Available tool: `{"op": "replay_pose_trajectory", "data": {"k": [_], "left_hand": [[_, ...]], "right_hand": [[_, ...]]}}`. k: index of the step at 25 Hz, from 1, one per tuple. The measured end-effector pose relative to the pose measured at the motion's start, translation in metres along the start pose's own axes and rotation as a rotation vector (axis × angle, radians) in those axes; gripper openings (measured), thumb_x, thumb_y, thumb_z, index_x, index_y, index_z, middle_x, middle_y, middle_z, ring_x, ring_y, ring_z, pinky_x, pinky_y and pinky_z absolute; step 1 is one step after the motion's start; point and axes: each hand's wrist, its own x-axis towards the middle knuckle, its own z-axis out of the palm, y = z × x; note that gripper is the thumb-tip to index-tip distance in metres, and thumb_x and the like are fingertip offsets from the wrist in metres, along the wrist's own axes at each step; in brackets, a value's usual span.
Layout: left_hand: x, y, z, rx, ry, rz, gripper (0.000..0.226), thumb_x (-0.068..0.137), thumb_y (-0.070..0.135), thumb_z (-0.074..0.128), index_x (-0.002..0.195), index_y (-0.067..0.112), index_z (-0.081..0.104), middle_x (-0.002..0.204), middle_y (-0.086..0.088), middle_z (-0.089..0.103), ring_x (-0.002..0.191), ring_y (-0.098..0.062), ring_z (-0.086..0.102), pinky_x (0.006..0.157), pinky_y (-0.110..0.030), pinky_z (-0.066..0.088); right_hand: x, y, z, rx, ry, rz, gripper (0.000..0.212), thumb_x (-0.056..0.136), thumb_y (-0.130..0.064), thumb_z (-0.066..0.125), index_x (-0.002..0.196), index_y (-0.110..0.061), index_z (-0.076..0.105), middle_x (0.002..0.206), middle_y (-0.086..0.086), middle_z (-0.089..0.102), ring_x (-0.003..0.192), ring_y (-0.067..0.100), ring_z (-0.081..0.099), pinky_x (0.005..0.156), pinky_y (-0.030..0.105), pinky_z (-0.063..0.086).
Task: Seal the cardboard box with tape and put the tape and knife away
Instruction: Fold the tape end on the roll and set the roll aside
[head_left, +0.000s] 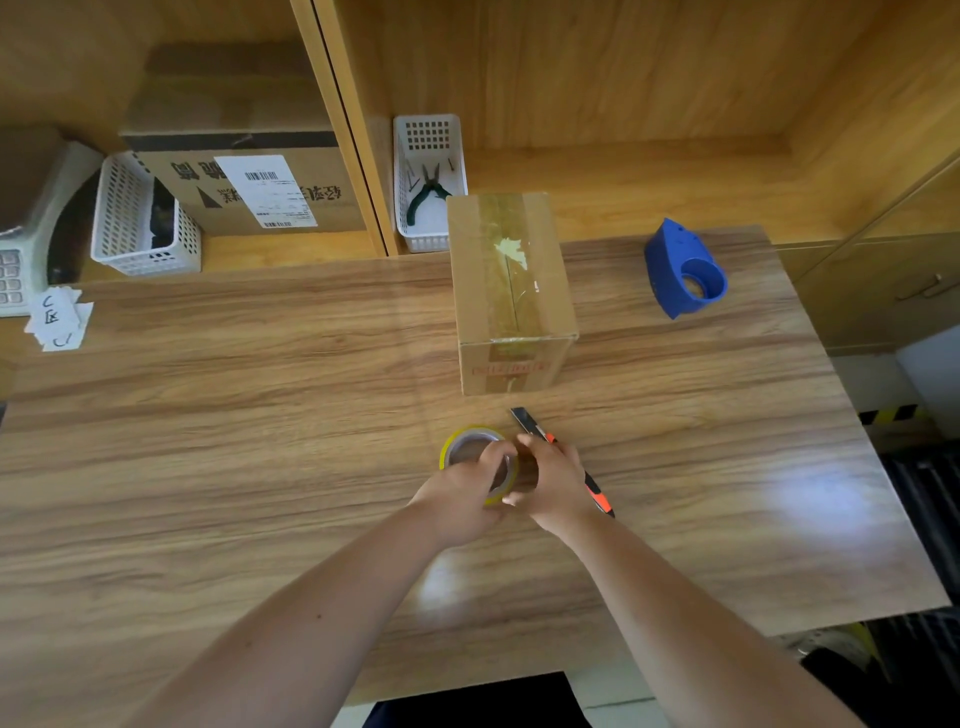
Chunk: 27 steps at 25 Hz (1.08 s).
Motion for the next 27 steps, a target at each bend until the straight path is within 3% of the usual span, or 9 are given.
{"op": "replay_pose_trajectory", "data": {"k": [3,6,8,11,16,20,23,27], "left_hand": [[-0.001,0.002,-0.001,-0.097,0.007,0.030,0.062,0.089,0.008,0.052,0.144,0.025,0.029,0.113,0.000,0.061,0.098,-0.025,0.063,0.068,-0.026,0.042],[-0.004,0.000,-0.003,-0.263,0.076,0.065,0.061,0.086,0.003,0.052,0.139,0.028,0.035,0.116,0.003,0.064,0.108,-0.017,0.064,0.087,-0.032,0.053],[-0.006,-0.001,-0.003,-0.370,0.135,0.081,0.060,0.084,0.001,0.053,0.136,0.027,0.038,0.108,0.004,0.067,0.102,-0.009,0.064,0.092,-0.025,0.051],[-0.009,0.002,-0.007,-0.480,0.181,0.098,0.058,0.084,-0.001,0.053,0.131,0.031,0.041,0.100,0.008,0.067,0.087,0.008,0.062,0.081,-0.004,0.044],[-0.008,-0.002,-0.007,-0.633,0.239,0.066,0.056,0.081,0.002,0.059,0.124,0.034,0.046,0.101,0.001,0.071,0.075,0.001,0.064,0.071,-0.010,0.049],[-0.006,-0.007,-0.007,-0.646,0.217,-0.040,0.071,0.072,0.011,0.067,0.133,0.037,0.041,0.112,0.003,0.061,0.088,-0.005,0.063,0.071,-0.018,0.054],[-0.003,-0.006,-0.006,-0.540,0.200,-0.065,0.083,0.070,0.029,0.072,0.144,0.037,0.034,0.129,0.005,0.043,0.109,-0.008,0.053,0.088,-0.029,0.054],[0.001,-0.001,-0.010,-0.276,0.244,-0.174,0.096,0.060,0.056,0.081,0.142,0.038,0.035,0.143,0.001,0.026,0.134,-0.021,0.026,0.108,-0.037,0.038]], "right_hand": [[0.003,0.000,-0.004,-0.036,-0.013,-0.017,0.071,0.069,-0.027,0.082,0.134,-0.024,0.051,0.127,-0.006,0.059,0.121,0.024,0.038,0.100,0.032,0.034],[0.004,0.004,-0.016,0.054,-0.040,-0.028,0.059,0.069,-0.025,0.081,0.125,-0.024,0.060,0.117,-0.004,0.058,0.116,0.023,0.042,0.099,0.032,0.038],[0.005,0.007,-0.028,0.224,-0.039,-0.031,0.037,0.075,-0.023,0.074,0.111,-0.029,0.067,0.109,-0.004,0.062,0.110,0.023,0.053,0.095,0.034,0.044],[0.007,0.003,-0.042,0.424,-0.010,-0.009,0.014,0.086,-0.017,0.067,0.097,-0.023,0.074,0.100,-0.001,0.073,0.098,0.017,0.065,0.089,0.031,0.049],[0.009,-0.015,-0.035,0.330,0.160,-0.073,0.007,0.087,-0.013,0.068,0.085,-0.014,0.074,0.080,-0.004,0.071,0.074,0.012,0.062,0.070,0.023,0.045],[0.015,-0.025,-0.032,0.182,0.184,-0.177,0.008,0.089,-0.014,0.065,0.090,-0.010,0.072,0.091,0.002,0.071,0.079,0.013,0.058,0.068,0.019,0.040],[0.016,-0.030,-0.031,0.103,0.157,-0.217,0.012,0.092,-0.017,0.060,0.095,-0.010,0.069,0.095,0.003,0.068,0.083,0.012,0.053,0.071,0.022,0.037],[0.018,-0.029,-0.037,0.216,0.089,-0.201,0.013,0.091,-0.013,0.062,0.098,-0.010,0.073,0.099,0.003,0.070,0.088,0.012,0.058,0.074,0.019,0.041]]}}
